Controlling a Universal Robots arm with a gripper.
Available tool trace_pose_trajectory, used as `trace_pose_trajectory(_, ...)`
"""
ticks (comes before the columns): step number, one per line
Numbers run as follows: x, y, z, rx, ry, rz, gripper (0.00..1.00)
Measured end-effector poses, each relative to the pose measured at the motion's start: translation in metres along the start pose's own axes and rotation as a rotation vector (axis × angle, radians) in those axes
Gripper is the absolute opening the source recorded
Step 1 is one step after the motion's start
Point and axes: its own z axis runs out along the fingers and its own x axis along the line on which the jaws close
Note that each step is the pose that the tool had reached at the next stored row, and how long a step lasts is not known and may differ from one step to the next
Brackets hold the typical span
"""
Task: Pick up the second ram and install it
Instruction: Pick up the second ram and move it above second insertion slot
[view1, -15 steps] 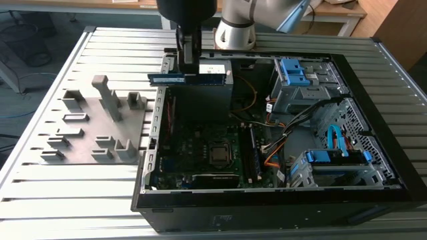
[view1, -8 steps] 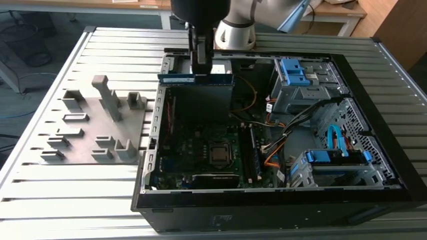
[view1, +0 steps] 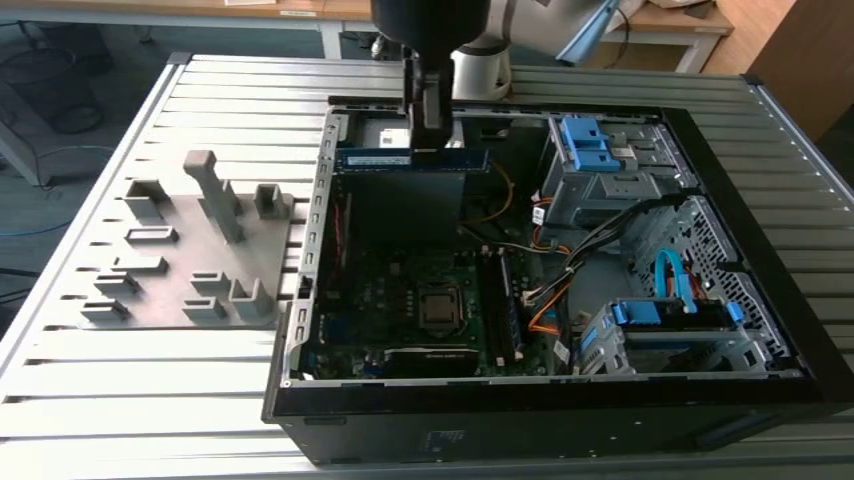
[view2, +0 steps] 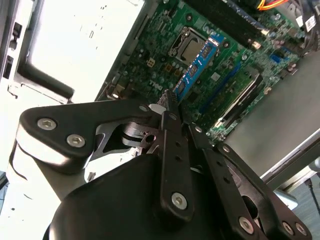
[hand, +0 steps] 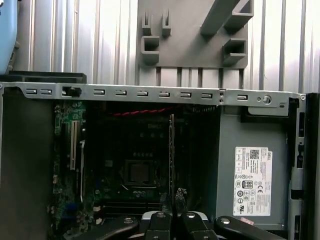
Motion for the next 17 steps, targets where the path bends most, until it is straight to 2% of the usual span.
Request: trace_pose_trajectory(17,0.0006,-0.0357,0.0001,-0.0002,0.0,0.0,0.14)
